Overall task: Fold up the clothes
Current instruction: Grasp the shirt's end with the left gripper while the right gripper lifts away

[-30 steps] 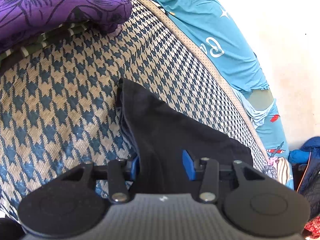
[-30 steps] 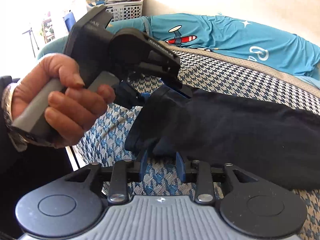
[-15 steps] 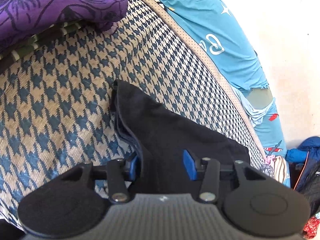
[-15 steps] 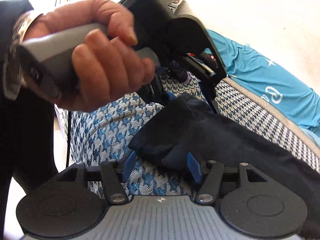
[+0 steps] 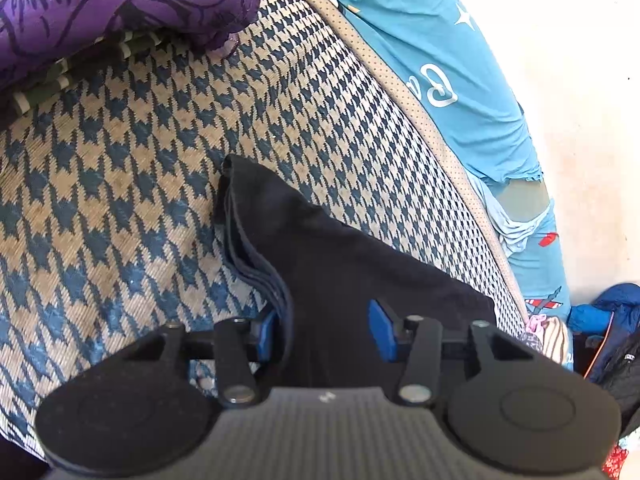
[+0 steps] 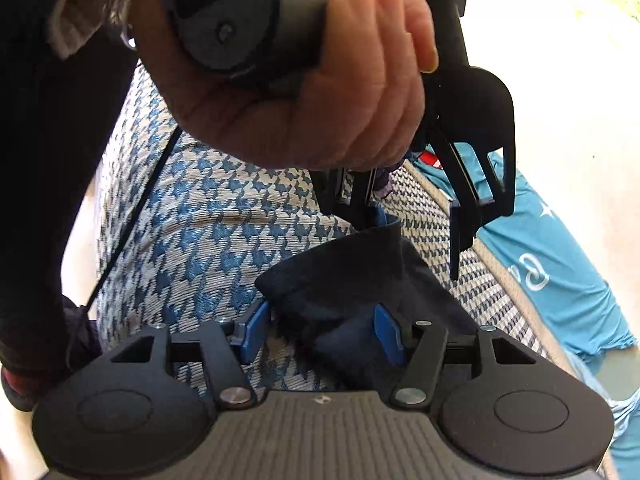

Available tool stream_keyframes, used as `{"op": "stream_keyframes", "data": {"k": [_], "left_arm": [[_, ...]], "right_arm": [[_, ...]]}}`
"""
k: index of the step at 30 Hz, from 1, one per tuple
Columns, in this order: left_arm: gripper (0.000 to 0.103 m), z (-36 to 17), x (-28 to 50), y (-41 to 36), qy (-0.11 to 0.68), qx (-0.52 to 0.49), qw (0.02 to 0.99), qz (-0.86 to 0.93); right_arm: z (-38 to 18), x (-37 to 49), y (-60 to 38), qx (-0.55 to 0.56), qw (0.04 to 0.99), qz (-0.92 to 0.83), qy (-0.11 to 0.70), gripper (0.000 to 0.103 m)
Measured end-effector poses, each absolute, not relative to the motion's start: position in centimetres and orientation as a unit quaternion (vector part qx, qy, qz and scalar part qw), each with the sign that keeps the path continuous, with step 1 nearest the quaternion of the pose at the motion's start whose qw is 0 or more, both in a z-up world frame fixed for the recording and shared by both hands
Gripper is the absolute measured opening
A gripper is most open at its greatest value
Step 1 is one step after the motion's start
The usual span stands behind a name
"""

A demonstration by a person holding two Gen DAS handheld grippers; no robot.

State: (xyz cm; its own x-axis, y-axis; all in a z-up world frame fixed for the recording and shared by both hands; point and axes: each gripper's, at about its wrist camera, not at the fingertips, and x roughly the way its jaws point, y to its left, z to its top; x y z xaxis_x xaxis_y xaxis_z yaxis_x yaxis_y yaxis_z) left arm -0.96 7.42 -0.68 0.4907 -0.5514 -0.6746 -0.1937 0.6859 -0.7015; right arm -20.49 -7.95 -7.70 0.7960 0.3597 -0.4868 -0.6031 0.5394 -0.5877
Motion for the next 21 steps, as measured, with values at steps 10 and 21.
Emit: {"op": "stream_keyframes", "data": {"k": [10,21], "left_arm": [[0.071,-1.2,-1.3,8.9,0.491,-0.384,0.778,-0.078],[0.058,-1.6,0.3,8.3,0.485,-0.38,0.785,-0.063]], "right_arm": [[-6.3,-20.6,-9.0,-0.352,0.891,0.252,0.138,0.006],[-2.4,-19.4,-12.4,-0.199,0.927,0.258,0.184,0.006]]}}
